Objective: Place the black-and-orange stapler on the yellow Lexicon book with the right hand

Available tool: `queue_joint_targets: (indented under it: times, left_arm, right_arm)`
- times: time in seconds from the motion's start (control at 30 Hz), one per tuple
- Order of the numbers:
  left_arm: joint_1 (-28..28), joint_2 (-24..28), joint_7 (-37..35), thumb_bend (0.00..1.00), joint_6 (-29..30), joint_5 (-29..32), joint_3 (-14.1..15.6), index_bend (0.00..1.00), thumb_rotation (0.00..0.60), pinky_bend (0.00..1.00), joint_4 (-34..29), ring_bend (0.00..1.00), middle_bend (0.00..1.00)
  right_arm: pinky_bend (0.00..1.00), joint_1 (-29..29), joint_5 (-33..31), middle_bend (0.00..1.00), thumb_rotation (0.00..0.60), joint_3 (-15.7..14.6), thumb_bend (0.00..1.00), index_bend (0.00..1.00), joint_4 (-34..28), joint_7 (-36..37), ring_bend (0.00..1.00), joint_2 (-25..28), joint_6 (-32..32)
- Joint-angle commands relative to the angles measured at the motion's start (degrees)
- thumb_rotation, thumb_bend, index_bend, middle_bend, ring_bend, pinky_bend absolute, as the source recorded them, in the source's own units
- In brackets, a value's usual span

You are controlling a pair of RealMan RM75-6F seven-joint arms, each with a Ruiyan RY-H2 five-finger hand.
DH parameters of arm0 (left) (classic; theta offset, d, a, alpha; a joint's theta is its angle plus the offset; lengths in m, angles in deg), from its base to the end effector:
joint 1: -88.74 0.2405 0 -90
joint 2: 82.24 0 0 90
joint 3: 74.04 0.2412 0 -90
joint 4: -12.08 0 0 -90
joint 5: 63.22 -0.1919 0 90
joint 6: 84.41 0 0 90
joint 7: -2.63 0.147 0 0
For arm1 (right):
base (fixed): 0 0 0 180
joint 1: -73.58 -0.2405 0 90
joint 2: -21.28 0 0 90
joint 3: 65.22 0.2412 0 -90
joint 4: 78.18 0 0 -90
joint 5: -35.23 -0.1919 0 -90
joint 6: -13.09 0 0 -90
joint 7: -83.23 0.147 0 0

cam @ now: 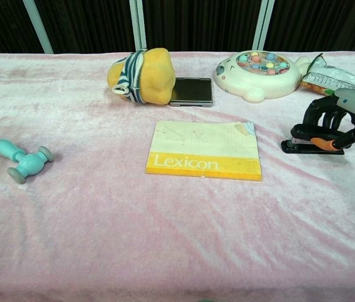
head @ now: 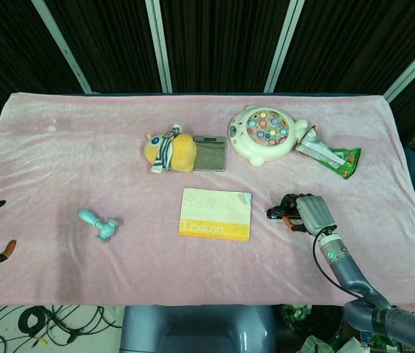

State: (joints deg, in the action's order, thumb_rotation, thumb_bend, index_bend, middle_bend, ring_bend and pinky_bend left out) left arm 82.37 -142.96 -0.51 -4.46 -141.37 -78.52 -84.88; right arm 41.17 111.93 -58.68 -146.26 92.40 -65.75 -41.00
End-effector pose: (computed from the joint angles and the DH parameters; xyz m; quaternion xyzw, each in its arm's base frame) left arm -0.2952 0.1923 0.1787 -0.5535 -0.4504 -0.3817 0.5874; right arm -0.2457 -0.3258 0.0270 0.6806 -0.4660 0.3683 0.4289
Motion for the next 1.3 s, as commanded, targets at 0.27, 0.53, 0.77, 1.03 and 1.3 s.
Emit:
queue_joint_targets:
  times: [0.27, 0.53, 0.77, 1.03, 1.3]
  left_arm:
    - [0.06, 0.01, 0.04, 0.31, 0.12, -0.06, 0.02, 0.14, 0.6, 0.14, 0.06, 0.0, 0.03]
    - [-0.03, 0.01, 0.14, 0.31, -0.06, 0.09, -0.03, 0.14, 0.6, 0.14, 0.03, 0.0, 0.03]
    - [-0.02, 0.03, 0.16, 0.31, -0.06, 0.06, -0.01, 0.14, 0.6, 0.14, 0.0, 0.0, 0.03]
    - [-0.03, -0.02, 0.24, 0.31, -0.05, 0.08, -0.02, 0.14, 0.6, 0.14, -0.02, 0.0, 0.03]
    - [-0.02, -0.01, 0.22, 0.31, -0.07, 0.2, -0.06, 0.14, 0.6, 0.14, -0.13, 0.0, 0.03]
  right_arm:
    - [0.42, 0.08, -0.02, 0.48, 0.6, 0.03, 0.39, 0.54, -0.09, -0.05, 0.47, 0.08, -0.02]
    - [0.42, 0.05, -0.1, 0.48, 0.6, -0.03, 0.39, 0.54, 0.27, -0.13, 0.47, -0.16, 0.28]
    - [0.42, 0.04, -0.04, 0.48, 0.6, 0.05, 0.39, 0.54, 0.24, -0.18, 0.47, -0.23, 0.18]
    - [0.42, 0.04, -0.1, 0.48, 0.6, 0.13, 0.39, 0.54, -0.1, -0.34, 0.47, 0.1, 0.25]
    - [0.42, 0.08, -0.21, 0.48, 0.6, 0.45, 0.39, 0.55, -0.78, -1.13, 0.48, 0.49, -0.28]
